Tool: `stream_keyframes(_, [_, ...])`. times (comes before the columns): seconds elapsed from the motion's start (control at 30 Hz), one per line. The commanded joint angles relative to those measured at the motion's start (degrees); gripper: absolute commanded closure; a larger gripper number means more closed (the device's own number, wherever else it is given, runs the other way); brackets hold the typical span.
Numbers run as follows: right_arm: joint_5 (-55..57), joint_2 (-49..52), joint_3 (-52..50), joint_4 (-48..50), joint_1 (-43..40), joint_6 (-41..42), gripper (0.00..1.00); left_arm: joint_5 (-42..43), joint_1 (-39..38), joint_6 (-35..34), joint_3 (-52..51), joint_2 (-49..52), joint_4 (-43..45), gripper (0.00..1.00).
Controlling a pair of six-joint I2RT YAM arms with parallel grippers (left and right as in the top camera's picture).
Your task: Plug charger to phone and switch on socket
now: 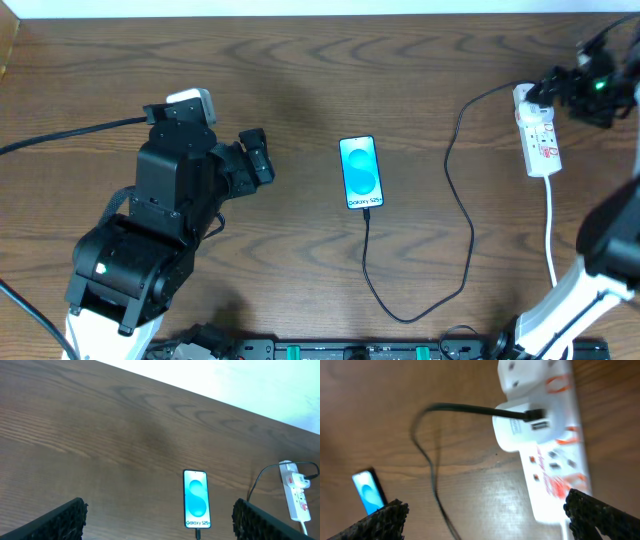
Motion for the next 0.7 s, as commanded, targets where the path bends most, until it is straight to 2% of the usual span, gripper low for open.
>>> stream_keyframes(0.0, [5.99,-8.66,0.39,-0.81,1.31,6.75,0.01,-0.70,0.04,0.76,0.44,0.04,-0.15,0.07])
stream_keyframes(0.33, [4.96,-20.96,0.39,-5.38,1.88,9.68,0.01,-0.70,0.04,0.76,0.44,0.04,-0.15,0.07])
stream_keyframes(0.67, [4.96,-21.73,0.37,-5.38,1.86,9.68,0.01,-0.70,0.04,0.76,0.44,0.04,-0.15,0.07])
